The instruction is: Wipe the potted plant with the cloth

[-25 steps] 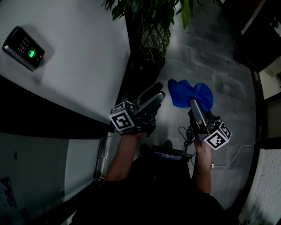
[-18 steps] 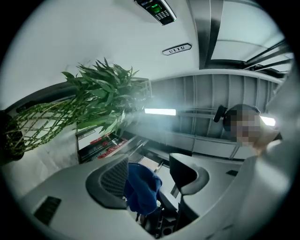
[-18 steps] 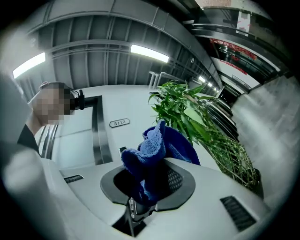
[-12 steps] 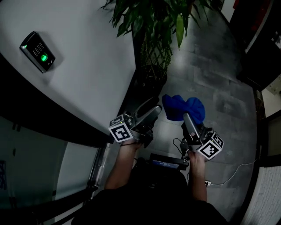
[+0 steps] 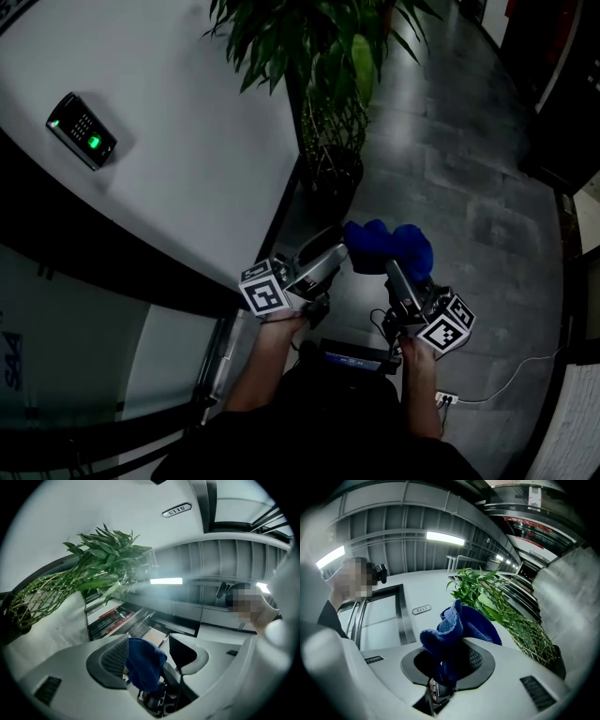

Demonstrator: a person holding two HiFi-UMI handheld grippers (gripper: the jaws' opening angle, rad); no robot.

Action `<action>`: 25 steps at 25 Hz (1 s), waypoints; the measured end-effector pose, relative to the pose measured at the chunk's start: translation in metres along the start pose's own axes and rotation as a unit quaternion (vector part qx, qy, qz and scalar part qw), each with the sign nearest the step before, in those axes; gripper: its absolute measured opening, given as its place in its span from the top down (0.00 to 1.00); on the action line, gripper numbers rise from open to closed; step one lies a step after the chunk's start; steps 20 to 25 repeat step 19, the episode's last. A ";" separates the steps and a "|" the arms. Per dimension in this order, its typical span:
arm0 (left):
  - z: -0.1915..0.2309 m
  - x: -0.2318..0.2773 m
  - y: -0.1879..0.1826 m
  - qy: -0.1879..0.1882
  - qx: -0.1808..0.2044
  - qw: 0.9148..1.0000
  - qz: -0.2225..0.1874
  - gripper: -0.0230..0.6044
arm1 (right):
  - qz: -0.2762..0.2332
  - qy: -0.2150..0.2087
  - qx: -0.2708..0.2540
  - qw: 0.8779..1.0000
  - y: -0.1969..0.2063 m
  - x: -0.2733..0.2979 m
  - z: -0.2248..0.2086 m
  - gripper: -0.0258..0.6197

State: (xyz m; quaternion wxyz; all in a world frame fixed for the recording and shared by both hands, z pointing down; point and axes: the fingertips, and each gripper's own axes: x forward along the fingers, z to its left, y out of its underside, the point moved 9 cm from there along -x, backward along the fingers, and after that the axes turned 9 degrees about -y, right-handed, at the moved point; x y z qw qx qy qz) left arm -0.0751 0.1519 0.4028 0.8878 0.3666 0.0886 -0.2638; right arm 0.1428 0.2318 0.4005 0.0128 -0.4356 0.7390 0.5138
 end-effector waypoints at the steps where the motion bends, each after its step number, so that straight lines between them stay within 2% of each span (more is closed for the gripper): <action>1: -0.006 0.002 0.006 -0.003 0.001 1.000 0.001 0.52 | 0.000 -0.002 0.002 1.000 -0.004 -0.007 0.003 0.82; 7: -0.026 0.005 0.017 -0.012 0.013 1.000 0.000 0.52 | 0.003 -0.019 0.008 1.000 -0.010 -0.017 0.011 0.82; 15: -0.003 -0.016 -0.004 -0.013 0.009 1.000 -0.011 0.53 | 0.013 -0.021 0.010 1.000 0.012 0.009 0.003 0.82; 19: -0.021 -0.014 0.006 -0.014 0.010 1.000 -0.013 0.53 | 0.014 -0.021 0.011 1.000 0.003 -0.004 0.018 0.82; 25: -0.021 -0.014 0.006 -0.014 0.010 1.000 -0.013 0.53 | 0.014 -0.021 0.011 1.000 0.003 -0.004 0.018 0.82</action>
